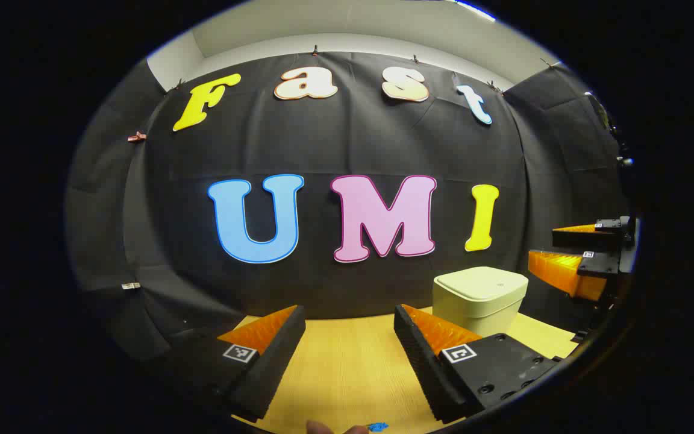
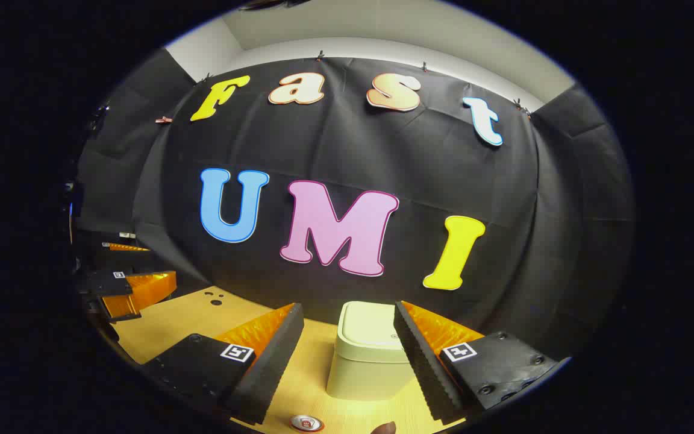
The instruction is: Press the lid of the desktop garbage bin to open it, pick up the crumpled paper on the desktop and throw it into the bin, then pick up the pop can on the desktop and drop it into the bin, and finally close the garbage bin lid.
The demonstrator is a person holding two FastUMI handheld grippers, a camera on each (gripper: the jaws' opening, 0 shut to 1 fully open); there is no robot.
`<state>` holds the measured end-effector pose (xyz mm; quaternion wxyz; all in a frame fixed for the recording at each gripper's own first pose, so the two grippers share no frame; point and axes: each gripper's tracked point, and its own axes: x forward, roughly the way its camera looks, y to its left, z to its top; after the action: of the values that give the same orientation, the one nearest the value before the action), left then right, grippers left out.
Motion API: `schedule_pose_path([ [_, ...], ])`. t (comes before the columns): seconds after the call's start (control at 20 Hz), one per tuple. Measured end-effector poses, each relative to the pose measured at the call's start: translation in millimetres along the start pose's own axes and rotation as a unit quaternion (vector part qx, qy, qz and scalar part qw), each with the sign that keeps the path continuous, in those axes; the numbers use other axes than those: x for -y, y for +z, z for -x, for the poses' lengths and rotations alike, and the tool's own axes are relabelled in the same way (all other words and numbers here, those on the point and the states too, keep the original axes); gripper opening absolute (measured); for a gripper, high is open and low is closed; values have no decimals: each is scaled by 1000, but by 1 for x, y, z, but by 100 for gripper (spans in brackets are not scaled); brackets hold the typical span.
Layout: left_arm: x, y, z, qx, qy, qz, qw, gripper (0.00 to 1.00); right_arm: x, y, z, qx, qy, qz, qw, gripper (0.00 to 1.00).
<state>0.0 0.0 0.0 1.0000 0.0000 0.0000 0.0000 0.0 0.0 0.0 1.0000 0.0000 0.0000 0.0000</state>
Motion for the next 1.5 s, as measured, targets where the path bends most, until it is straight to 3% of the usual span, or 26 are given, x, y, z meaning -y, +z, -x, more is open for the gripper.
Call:
schedule_pose_path([
  [0.9, 16, -1, -3, -3, 9, -2, 1000, 98, -3, -7, -6, -5, 38, -5, 999, 94],
  [1.0, 17, 1, -3, -3, 8, -4, 1000, 98, -3, -4, -8, -4, 40, 5, 999, 84],
  [1.05, 16, 4, -3, -3, 8, -5, 1000, 98, -2, -2, -11, -3, 39, 18, 999, 70],
  [1.1, 16, 3, -4, -4, 7, -5, 1000, 98, -3, -3, -12, -4, 43, 34, 999, 62],
  [1.25, 16, 4, -5, -5, 6, -2, 1000, 98, -6, -2, -15, -15, 65, 51, 996, 12],
  [1.3, 17, 4, -4, -5, 7, -1, 1000, 98, -9, 3, -12, -16, 74, 43, 996, 6],
  [1.5, 17, 9, -4, 3, 4, -9, 1000, 98, 4, 7, -31, -48, 85, 13, 995, 5],
])
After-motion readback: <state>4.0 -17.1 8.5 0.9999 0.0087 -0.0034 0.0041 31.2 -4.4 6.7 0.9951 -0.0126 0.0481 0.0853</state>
